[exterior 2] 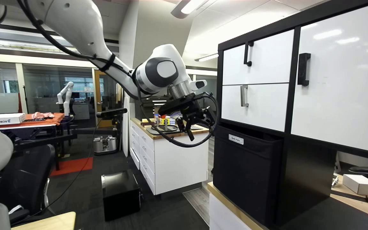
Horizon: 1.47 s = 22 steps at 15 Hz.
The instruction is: Pull the box under the cabinet
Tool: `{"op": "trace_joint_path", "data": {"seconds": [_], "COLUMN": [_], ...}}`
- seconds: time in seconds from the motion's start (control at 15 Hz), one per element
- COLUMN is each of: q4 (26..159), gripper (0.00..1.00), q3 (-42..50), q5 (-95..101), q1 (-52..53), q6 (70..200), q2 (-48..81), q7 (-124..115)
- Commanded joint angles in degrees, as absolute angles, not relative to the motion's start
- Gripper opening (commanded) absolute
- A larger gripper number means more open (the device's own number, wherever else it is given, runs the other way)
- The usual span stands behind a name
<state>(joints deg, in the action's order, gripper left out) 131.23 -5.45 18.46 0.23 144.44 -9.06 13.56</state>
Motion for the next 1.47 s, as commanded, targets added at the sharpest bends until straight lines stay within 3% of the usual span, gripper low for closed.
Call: {"op": "trace_joint_path", "data": {"seconds": [0.0,1.4], "q4": [125.39,123.73], "gripper": [1.00,1.00], "q3": [-4.34,-4.46], "q5": [19.90,19.07], "q1": [1.26,1.97], "q6": [148.07,149.62], "q2": [-2.77,-0.33], "q7": [17.94,20.06]}}
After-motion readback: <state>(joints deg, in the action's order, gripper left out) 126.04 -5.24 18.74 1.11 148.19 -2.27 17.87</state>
